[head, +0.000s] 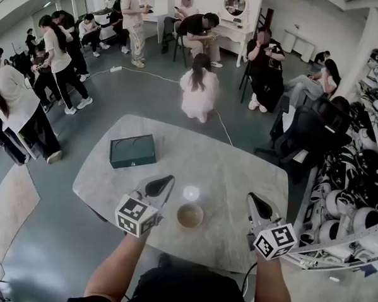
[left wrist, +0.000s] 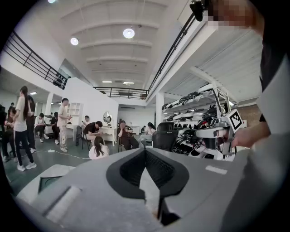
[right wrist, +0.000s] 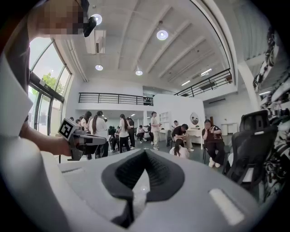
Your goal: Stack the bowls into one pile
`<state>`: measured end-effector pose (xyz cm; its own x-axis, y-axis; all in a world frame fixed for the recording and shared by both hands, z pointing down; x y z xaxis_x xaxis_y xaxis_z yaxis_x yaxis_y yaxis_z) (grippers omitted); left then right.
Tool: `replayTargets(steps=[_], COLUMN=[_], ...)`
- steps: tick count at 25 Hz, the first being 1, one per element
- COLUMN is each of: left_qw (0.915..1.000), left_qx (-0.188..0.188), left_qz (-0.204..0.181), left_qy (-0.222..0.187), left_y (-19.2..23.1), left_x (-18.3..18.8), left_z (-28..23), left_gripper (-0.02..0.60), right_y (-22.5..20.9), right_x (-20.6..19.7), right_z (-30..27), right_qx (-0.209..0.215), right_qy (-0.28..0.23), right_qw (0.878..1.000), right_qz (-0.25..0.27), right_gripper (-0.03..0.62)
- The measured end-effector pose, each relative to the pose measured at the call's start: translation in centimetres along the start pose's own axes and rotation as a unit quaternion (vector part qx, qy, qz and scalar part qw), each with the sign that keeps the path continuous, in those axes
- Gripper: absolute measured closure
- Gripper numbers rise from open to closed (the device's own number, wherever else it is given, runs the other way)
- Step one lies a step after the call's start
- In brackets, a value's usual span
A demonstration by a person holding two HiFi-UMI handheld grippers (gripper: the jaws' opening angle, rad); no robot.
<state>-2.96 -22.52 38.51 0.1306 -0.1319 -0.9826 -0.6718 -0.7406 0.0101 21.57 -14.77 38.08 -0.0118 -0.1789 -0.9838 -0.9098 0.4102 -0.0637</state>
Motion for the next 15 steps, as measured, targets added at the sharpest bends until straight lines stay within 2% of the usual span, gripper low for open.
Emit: replayTargets(steps=[4,7,15], left_qw=[0.9999,0.9997,0.9999], left_qx=[-0.012,-0.008,0.011], left_qz=[-0.009,-0.023,-0.005], left_qy=[0.006,0.008,-0.002], left_y=[-0.4,-0.1,-0.1], left_x=[0.8,1.7,1.2], left_z=[-1.2,-1.8,-0.6], left_gripper=[0.572,0.572,0.572], right_y=[-0.6,-0.6,0.1], right_x=[1.1,1.8,1.3], right_z=[-0.1,-0.6,-0.3], right_qx=[0.004,0.005,0.008], right_qy=[-0.009,-0.014,-0.011], right_qw=[1.000,1.000,1.000], right_qz=[0.001,0.004,-0.002], right_gripper=[0.592,0.592,0.592])
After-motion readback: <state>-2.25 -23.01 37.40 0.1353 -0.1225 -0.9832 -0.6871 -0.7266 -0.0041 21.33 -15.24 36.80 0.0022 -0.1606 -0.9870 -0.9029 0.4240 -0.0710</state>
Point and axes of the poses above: the fingertips, and each gripper's own axes: z backward along the fingers, y to its left, x out of its top, the point moved 2 cm from there along z, backward along the fingers, and after that the axes turned 3 degrees about y, right-handed, at the moved point
